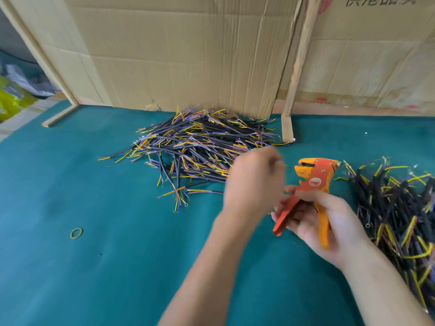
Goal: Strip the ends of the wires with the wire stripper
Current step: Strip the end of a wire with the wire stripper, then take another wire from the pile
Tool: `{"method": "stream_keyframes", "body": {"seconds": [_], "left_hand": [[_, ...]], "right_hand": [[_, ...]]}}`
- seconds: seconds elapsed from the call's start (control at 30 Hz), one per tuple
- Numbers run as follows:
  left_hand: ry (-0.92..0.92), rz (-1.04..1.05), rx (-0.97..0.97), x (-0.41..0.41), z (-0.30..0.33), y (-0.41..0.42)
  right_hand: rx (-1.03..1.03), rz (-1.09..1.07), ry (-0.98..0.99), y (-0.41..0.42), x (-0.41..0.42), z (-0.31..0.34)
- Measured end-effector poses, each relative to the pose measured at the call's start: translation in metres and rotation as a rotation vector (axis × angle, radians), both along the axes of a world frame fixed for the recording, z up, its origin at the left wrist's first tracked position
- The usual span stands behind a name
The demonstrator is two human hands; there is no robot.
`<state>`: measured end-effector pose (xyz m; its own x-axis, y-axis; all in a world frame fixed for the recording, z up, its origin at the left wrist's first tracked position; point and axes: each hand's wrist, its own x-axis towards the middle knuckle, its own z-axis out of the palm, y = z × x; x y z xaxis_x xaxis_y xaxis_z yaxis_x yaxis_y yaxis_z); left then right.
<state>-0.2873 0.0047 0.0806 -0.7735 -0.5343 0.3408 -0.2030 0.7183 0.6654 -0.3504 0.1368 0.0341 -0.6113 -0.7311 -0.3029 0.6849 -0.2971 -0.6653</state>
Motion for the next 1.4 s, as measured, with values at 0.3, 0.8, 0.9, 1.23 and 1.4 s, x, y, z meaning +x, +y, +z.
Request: {"method": "stream_keyframes", "body": {"seconds": [0.3,0.8,0.9,1.23,1.4], "left_hand": [[-0.368,0.251,-0.280,0.084,-0.047,-0.056],[0.322,0.129,0.593,0.099,-0.030,-0.039],[0.503,0.128,0.661,0.085,-0.013,-0.044],[0.647,0.150,1.139,0.050,-0.026,-0.037],[0.679,0.194,1.265,0.053,-0.043,-0.033]], "right_hand": [[-0.173,-0.173,-0.051,0.010,-0.007,0.004],[-0.192,-0.098,0.125,0.013,-0.011,0.007],[-0.103,0.025,0.180,0.013,-0.007,0.006],[-0.110,0.189,0.195,0.019,-0.005,0.005],[-0.157,-0.034,0.128,0.019,-0.014,0.007]]}}
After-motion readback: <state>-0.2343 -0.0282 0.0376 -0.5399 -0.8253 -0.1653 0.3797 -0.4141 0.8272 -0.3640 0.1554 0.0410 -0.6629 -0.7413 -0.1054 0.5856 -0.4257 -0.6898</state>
